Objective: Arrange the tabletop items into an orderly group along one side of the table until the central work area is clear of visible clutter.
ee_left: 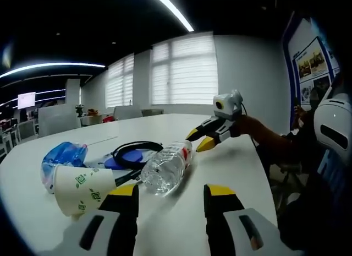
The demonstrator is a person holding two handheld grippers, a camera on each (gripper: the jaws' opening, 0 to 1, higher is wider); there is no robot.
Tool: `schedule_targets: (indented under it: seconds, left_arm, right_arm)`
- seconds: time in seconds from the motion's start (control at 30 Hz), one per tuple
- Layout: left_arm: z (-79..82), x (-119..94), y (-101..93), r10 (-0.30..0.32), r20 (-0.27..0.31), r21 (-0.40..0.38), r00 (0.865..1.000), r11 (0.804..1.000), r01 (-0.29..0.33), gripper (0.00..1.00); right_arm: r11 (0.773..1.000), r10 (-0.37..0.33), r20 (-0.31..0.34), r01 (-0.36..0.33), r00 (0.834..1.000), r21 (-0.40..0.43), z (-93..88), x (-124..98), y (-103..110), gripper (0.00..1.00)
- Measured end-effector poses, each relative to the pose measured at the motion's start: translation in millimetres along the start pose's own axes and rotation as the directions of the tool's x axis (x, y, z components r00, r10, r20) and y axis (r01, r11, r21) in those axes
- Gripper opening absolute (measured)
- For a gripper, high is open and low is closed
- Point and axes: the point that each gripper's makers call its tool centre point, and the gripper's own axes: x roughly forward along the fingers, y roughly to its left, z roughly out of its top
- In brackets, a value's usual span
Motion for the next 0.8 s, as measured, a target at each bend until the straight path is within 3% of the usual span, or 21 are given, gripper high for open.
schedule_targets:
  seconds: [0.8]
  left_arm:
    - [2.7,10.1,6.4,0.026,-0.002,-0.008,1.0,1.0,-0.026,0.43]
  right_arm:
    - [1.0,-0.004,0.0,0.004,1.0,0.005,-0.1,3.7,-4.2,0.27]
